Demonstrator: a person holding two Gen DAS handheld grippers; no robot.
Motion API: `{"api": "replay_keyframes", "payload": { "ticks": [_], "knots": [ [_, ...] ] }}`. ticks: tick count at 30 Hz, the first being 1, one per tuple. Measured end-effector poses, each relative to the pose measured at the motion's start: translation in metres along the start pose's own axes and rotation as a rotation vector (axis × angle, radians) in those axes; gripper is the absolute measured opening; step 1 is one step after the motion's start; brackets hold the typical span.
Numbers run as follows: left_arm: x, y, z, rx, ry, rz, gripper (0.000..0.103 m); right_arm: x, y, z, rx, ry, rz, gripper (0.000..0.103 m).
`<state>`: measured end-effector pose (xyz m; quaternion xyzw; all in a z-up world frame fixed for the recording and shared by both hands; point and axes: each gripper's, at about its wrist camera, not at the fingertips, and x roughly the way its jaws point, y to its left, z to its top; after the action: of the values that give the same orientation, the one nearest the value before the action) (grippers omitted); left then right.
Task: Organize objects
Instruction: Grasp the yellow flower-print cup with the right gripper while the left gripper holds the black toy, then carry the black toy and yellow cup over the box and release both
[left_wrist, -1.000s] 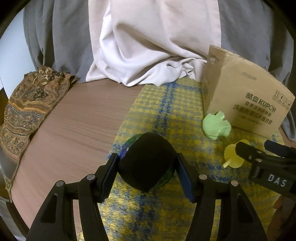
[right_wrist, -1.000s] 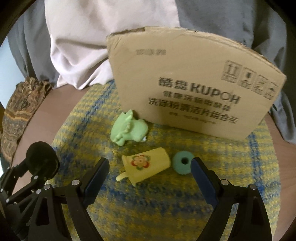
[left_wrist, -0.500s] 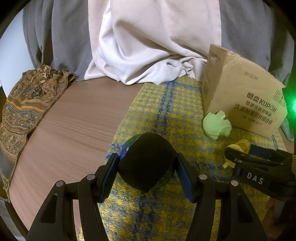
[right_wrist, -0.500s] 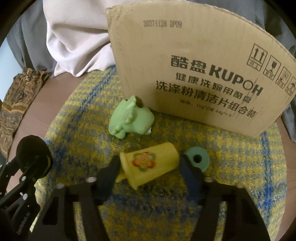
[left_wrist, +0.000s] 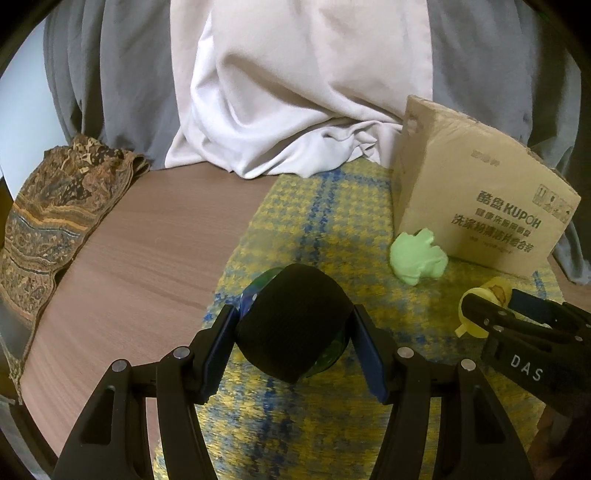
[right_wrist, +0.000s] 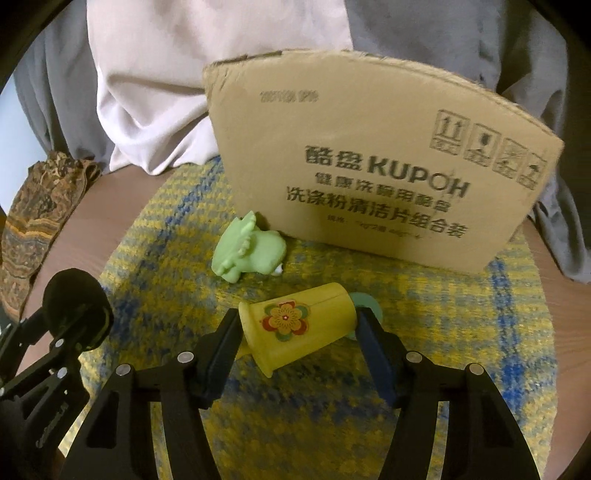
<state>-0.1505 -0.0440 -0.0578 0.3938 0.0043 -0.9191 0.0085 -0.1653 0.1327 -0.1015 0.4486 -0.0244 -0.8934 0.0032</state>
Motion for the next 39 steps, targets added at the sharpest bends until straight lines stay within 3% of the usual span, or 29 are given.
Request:
{"api": "replay_keyframes", "payload": {
  "ticks": [22,39],
  "knots": [
    [-0.032,-0.072,0.029,0.088,-0.078,-0.077,0.061,-0.075,-0.067,0.002,0.093,-0.142,-0.07,0.063],
    [-0.053,-0.109,0.07,0.149,-0.162,-0.128,0.061,-0.112,-0.093,0.029,0.127,-0.237,-0.108,0.063]
  ]
}}
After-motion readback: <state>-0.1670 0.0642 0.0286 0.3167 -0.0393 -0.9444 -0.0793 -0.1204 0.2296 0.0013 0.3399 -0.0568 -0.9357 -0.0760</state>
